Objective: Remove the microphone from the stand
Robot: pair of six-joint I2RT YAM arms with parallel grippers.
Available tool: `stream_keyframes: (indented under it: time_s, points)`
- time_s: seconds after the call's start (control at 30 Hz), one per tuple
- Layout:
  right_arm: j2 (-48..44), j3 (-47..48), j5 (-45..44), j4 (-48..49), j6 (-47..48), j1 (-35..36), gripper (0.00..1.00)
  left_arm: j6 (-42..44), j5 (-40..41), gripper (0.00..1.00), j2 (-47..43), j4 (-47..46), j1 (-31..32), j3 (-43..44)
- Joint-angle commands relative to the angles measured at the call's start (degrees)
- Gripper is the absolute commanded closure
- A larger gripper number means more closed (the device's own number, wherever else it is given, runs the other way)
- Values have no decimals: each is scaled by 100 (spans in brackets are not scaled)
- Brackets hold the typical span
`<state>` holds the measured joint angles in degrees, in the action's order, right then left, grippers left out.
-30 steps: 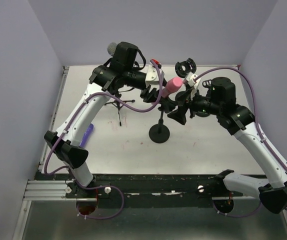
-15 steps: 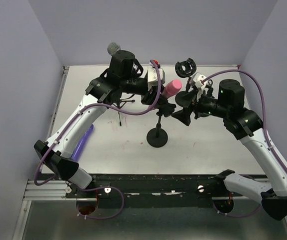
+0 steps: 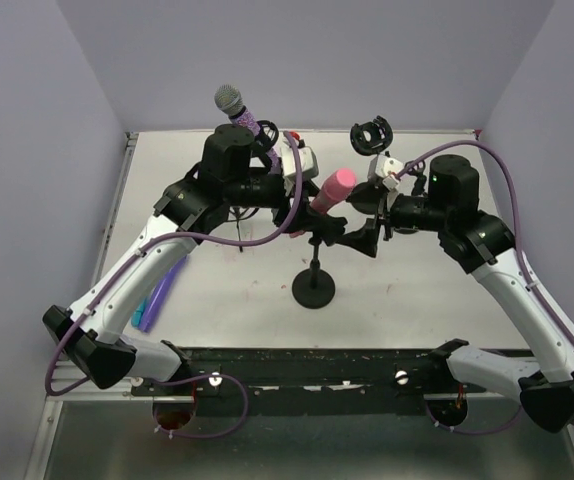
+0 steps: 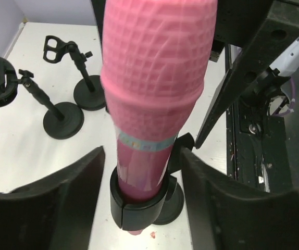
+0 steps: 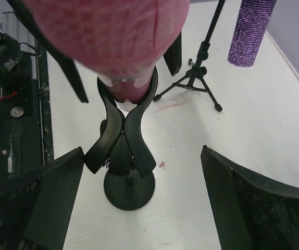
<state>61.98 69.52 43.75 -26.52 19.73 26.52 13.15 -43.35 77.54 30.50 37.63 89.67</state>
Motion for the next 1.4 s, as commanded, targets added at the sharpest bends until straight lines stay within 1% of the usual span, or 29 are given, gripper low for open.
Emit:
stream_keyframes:
  time_s: [0.0, 0.03, 0.13, 0.3, 0.43, 0.5, 0.57, 0.63, 0.67, 0.73, 0.87, 0.97, 1.1, 1.3, 1.33, 1.37]
  points:
    - [148, 88, 521, -151, 418, -16, 0, -120, -612, 26, -125, -211, -10, -72]
    - [157, 71, 530, -186, 427, -7, 0, -102, -700, 23, -99, -229, -1, -55]
    - [87, -52, 521, -117, 366, -16, 0, 38, -1025, 23, 112, -98, -10, 182]
    - [-185, -289, 284, 42, 23, -16, 0, 214, -1342, 22, 305, -413, 43, 366]
    - [-352, -325, 169, -151, 57, -16, 0, 338, -1465, 23, 744, -133, 122, 929]
    - [-388, -298, 143, -291, 119, -24, 0, 311, -1544, 25, 938, -53, 140, 1140]
    - [-432, -307, 134, -327, 111, -42, 0, 233, -1641, 33, 1070, -35, 157, 1307]
    - [-441, -307, 143, -353, 119, -59, 0, 101, -1694, 46, 1176, -44, 157, 1430]
    - [-432, -307, 160, -354, 119, -68, 0, 57, -1720, 52, 1185, -36, 157, 1448]
    - [-414, -325, 239, -336, 145, -68, 0, -22, -1747, 62, 1097, -158, 157, 1326]
    - [-353, -526, 135, 58, -38, -77, 0, -137, -1834, 70, 781, -536, 157, 869]
    - [-300, -667, 134, 401, -171, -68, 0, -137, -1896, 80, 649, -545, 149, 710]
    - [-186, -799, 301, 665, -267, -68, 1, -84, -1861, 81, 517, -510, 122, 587]
    - [-72, -913, 600, 859, -153, -68, 9, -189, -1765, 81, 490, -554, 78, 508]
    - [-72, -940, 600, 903, -127, -68, 10, -242, -1756, 80, 490, -554, 78, 517]
    - [-72, -975, 626, 912, -92, -60, 11, -277, -1764, 74, 499, -563, 78, 508]
